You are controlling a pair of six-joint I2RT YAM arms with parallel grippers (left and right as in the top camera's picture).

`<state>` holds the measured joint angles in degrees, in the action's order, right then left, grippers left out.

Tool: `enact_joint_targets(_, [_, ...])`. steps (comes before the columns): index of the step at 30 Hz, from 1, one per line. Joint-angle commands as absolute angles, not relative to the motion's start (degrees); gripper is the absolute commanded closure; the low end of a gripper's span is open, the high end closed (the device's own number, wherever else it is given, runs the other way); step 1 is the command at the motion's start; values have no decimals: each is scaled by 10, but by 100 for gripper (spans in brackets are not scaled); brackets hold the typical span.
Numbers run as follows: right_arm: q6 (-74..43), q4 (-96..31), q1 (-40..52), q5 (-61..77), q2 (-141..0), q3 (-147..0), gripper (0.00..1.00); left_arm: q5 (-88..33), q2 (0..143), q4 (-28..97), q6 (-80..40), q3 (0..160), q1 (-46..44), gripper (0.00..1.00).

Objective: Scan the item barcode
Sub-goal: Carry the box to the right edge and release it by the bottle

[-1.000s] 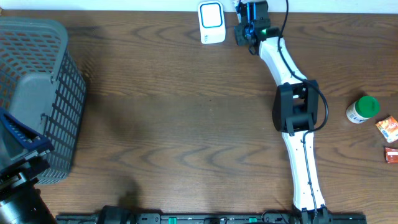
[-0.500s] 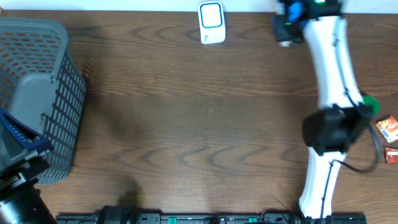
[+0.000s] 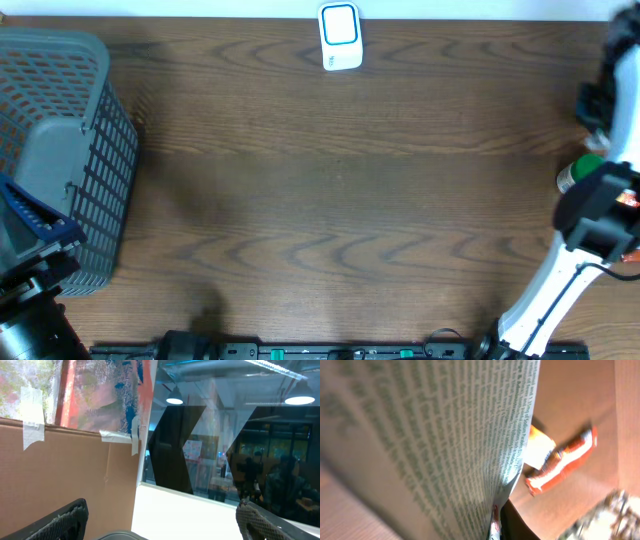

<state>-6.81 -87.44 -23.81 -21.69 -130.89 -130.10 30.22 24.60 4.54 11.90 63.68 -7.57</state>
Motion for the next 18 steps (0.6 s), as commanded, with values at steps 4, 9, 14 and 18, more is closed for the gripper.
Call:
enact_joint_targets(4, [-116, -853, -346, -169, -1308, -1231, 93, 307, 244, 43, 124, 644, -73, 5])
enact_joint_targets(9, [-79, -867, -407, -47, -1307, -1258, 1, 307, 244, 43, 124, 644, -73, 5])
enact_joint_targets(14, [-66, -922, -446, 73, -1306, -1350, 1, 307, 244, 43, 124, 644, -73, 5])
enact_joint_targets(18, [-65, -973, -453, 148, -1288, -1428, 1, 307, 244, 43, 124, 644, -73, 5])
